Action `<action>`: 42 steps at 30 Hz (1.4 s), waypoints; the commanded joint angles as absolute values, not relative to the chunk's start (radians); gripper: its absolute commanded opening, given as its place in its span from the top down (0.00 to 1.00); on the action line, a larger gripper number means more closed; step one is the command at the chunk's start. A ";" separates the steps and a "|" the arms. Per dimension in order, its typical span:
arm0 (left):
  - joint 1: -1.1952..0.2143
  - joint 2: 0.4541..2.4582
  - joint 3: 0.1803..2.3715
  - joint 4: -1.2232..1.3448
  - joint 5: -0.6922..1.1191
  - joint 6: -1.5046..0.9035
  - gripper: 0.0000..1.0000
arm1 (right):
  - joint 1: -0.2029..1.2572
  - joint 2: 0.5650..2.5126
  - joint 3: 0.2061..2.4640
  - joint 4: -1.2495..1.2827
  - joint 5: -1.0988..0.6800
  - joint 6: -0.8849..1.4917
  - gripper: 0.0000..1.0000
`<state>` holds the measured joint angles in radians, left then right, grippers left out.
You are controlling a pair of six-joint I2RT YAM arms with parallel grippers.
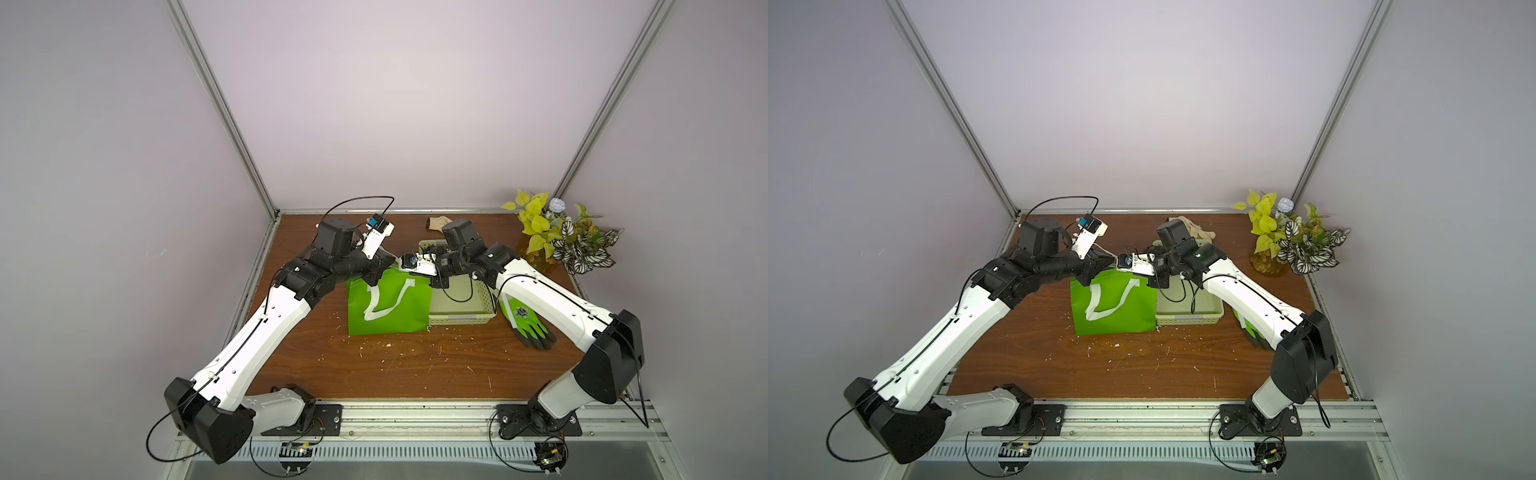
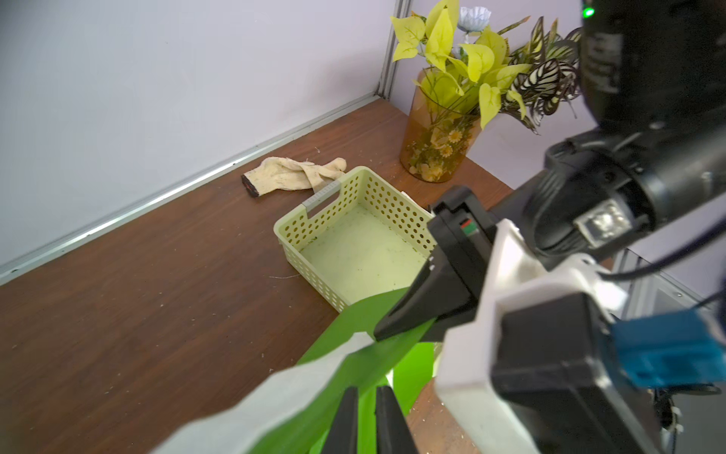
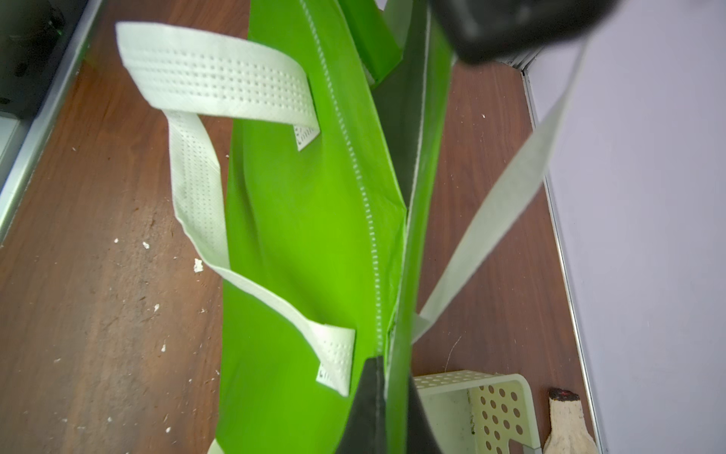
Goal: Place the ice pack in the delivery bag
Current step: Seal the delivery bag at the center of the board.
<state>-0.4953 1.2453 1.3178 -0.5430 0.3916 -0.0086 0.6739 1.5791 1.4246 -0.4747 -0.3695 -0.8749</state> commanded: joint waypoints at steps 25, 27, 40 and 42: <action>-0.457 1.311 1.297 -0.664 0.401 0.062 0.76 | 0.677 1.576 1.449 -0.470 -0.332 -0.858 1.00; -0.457 1.314 1.290 -0.664 0.401 0.065 0.74 | 0.678 1.575 1.448 -0.461 -0.328 -0.851 1.00; -0.457 1.327 1.247 -0.664 0.401 0.108 0.58 | 0.679 1.576 1.460 -0.432 -0.324 -0.815 1.00; -0.457 1.329 1.236 -0.664 0.389 0.116 0.56 | 0.678 1.571 1.454 -0.418 -0.324 -0.810 1.00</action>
